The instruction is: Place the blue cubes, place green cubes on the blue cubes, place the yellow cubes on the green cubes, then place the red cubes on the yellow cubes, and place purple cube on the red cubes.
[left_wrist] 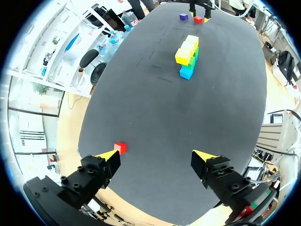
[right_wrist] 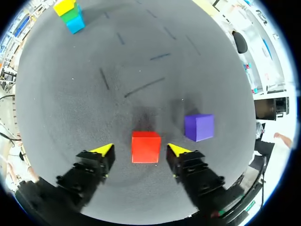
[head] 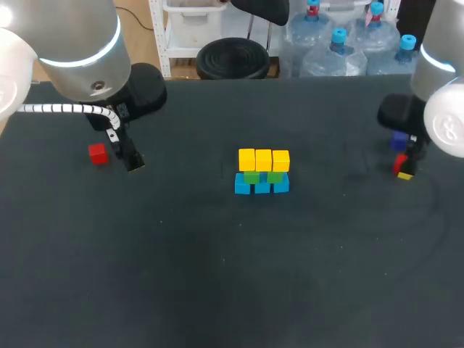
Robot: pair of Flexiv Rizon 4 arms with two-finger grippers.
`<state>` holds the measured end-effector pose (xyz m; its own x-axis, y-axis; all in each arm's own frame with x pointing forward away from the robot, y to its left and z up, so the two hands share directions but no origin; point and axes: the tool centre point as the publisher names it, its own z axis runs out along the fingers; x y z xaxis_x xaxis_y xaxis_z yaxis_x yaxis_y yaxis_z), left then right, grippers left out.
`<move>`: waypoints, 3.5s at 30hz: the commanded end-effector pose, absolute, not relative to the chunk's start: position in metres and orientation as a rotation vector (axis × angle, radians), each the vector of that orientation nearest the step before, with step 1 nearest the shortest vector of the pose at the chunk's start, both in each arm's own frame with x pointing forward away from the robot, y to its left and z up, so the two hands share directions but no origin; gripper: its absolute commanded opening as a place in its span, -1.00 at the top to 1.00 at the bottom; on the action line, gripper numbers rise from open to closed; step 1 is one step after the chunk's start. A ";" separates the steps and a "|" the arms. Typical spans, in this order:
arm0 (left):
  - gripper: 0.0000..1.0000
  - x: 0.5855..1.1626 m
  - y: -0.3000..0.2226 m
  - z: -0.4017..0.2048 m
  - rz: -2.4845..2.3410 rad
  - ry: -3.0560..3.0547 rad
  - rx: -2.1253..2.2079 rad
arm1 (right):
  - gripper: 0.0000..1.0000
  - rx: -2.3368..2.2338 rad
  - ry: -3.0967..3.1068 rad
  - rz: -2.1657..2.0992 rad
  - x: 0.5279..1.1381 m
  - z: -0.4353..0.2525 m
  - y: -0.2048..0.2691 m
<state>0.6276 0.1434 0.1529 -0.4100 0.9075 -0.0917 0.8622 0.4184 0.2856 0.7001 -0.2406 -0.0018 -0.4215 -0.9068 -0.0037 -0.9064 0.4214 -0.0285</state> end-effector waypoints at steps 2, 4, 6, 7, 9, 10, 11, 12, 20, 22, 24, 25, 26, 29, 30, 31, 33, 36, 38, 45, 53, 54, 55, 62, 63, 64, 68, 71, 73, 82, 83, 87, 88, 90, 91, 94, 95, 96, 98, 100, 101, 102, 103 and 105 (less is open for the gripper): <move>-1.00 0.628 0.144 0.153 0.280 2.440 1.556 | 0.47 -1.684 2.639 -0.025 0.702 -0.005 -0.241; -1.00 0.628 0.144 0.153 0.280 2.440 1.556 | 0.99 -1.684 2.640 -0.022 0.702 -0.005 -0.241; -1.00 0.628 0.144 0.153 0.280 2.440 1.556 | 1.00 -1.689 2.639 -0.025 0.702 -0.005 -0.241; -1.00 0.628 0.144 0.153 0.280 2.440 1.556 | 1.00 -1.690 2.639 -0.026 0.702 -0.005 -0.241; -1.00 0.628 0.144 0.153 0.280 2.440 1.556 | 1.00 -1.693 2.637 -0.028 0.702 -0.005 -0.240; -1.00 0.628 0.144 0.153 0.280 2.440 1.556 | 1.00 -1.700 2.634 -0.029 0.702 -0.004 -0.240; -1.00 0.628 0.144 0.153 0.280 2.440 1.556 | 1.00 -1.702 2.632 -0.031 0.702 -0.004 -0.239; -1.00 0.628 0.144 0.153 0.280 2.440 1.556 | 1.00 -1.705 2.629 -0.034 0.702 -0.002 -0.239; -1.00 0.628 0.144 0.153 0.280 2.440 1.556 | 1.00 -1.782 2.549 -0.022 0.691 0.019 -0.222; -1.00 0.628 0.144 0.153 0.280 2.440 1.556 | 1.00 -1.818 2.526 -0.012 0.684 0.025 -0.215; -1.00 0.628 0.144 0.153 0.280 2.440 1.556 | 1.00 -1.857 2.502 -0.021 0.676 0.028 -0.209; -1.00 0.628 0.144 0.153 0.280 2.440 1.556 | 1.00 -1.867 2.491 -0.014 0.672 0.031 -0.206; -1.00 0.628 0.144 0.153 0.280 2.440 1.556 | 1.00 -1.881 2.482 -0.016 0.668 0.033 -0.204; -1.00 0.628 0.144 0.153 0.280 2.440 1.556 | 1.00 -1.902 2.457 -0.020 0.656 0.042 -0.201; -1.00 0.628 0.144 0.153 0.280 2.440 1.556 | 1.00 -1.904 2.448 -0.020 0.653 0.045 -0.200; -1.00 0.628 0.144 0.153 0.280 2.440 1.556 | 1.00 -1.908 2.429 -0.027 0.649 0.049 -0.199; -1.00 0.628 0.144 0.153 0.280 2.440 1.556 | 1.00 -1.915 2.409 -0.030 0.643 0.057 -0.196; -1.00 0.628 0.144 0.153 0.280 2.440 1.556 | 1.00 -1.922 2.363 -0.037 0.634 0.071 -0.191; -1.00 0.628 0.144 0.153 0.280 2.440 1.556 | 1.00 -1.925 2.331 -0.046 0.630 0.081 -0.187; -1.00 0.628 0.144 0.153 0.280 2.440 1.556 | 1.00 -1.945 2.274 -0.062 0.621 0.097 -0.177; -1.00 0.628 0.144 0.153 0.280 2.440 1.556 | 1.00 -1.945 2.274 -0.062 0.621 0.097 -0.177; -1.00 0.628 0.144 0.153 0.280 2.440 1.556 | 1.00 -1.945 2.274 -0.062 0.621 0.097 -0.177; -1.00 0.628 0.144 0.153 0.280 2.440 1.556 | 1.00 -1.945 2.274 -0.062 0.621 0.097 -0.177; -1.00 0.628 0.144 0.153 0.280 2.440 1.556 | 1.00 -1.945 2.274 -0.062 0.621 0.097 -0.177; -1.00 0.628 0.144 0.153 0.280 2.440 1.556 | 1.00 -1.945 2.274 -0.062 0.621 0.097 -0.177; -1.00 0.628 0.144 0.153 0.280 2.440 1.556 | 1.00 -1.945 2.274 -0.062 0.621 0.097 -0.177; -1.00 0.628 0.144 0.153 0.280 2.440 1.556 | 1.00 -1.945 2.274 -0.062 0.621 0.097 -0.177; -1.00 0.628 0.144 0.153 0.280 2.440 1.556 | 1.00 -1.985 2.223 -0.053 0.628 0.103 -0.163; -1.00 0.628 0.144 0.153 0.280 2.440 1.556 | 1.00 -2.001 2.202 -0.042 0.632 0.104 -0.157; -1.00 0.628 0.144 0.153 0.280 2.440 1.556 | 1.00 -2.098 2.101 -0.044 0.654 0.123 -0.133; -1.00 0.628 0.144 0.153 0.280 2.440 1.556 | 1.00 -2.116 2.106 -0.042 0.655 0.125 -0.131; -1.00 0.628 0.144 0.153 0.280 2.440 1.556 | 1.00 -2.151 2.093 -0.018 0.659 0.136 -0.124; -1.00 0.628 0.144 0.153 0.280 2.440 1.556 | 1.00 -2.151 2.091 0.002 0.660 0.140 -0.122; -1.00 0.628 0.144 0.153 0.280 2.440 1.556 | 1.00 -2.156 2.090 0.023 0.660 0.145 -0.118; -1.00 0.628 0.144 0.153 0.280 2.440 1.556 | 1.00 -2.156 2.089 0.031 0.660 0.149 -0.116; -1.00 0.628 0.144 0.153 0.280 2.440 1.556 | 1.00 -2.175 2.105 0.078 0.659 0.153 -0.112; -1.00 0.628 0.144 0.153 0.280 2.440 1.556 | 1.00 -2.185 2.114 0.093 0.658 0.153 -0.110; -1.00 0.628 0.144 0.153 0.280 2.440 1.556 | 1.00 -2.198 2.114 0.107 0.658 0.152 -0.108; -1.00 0.628 0.144 0.153 0.280 2.440 1.556 | 1.00 -2.212 2.113 0.139 0.656 0.152 -0.104; -1.00 0.628 0.144 0.153 0.280 2.440 1.556 | 1.00 -2.246 2.107 0.159 0.656 0.152 -0.098; -1.00 0.628 0.144 0.153 0.280 2.440 1.556 | 1.00 -2.254 2.108 0.164 0.656 0.152 -0.096; -1.00 0.628 0.144 0.153 0.280 2.440 1.556 | 1.00 -2.274 2.098 0.167 0.657 0.152 -0.093; -1.00 0.628 0.144 0.153 0.280 2.440 1.556 | 1.00 -2.292 2.094 0.173 0.658 0.153 -0.090; -1.00 0.628 0.144 0.153 0.280 2.440 1.556 | 1.00 -2.312 2.091 0.173 0.661 0.155 -0.084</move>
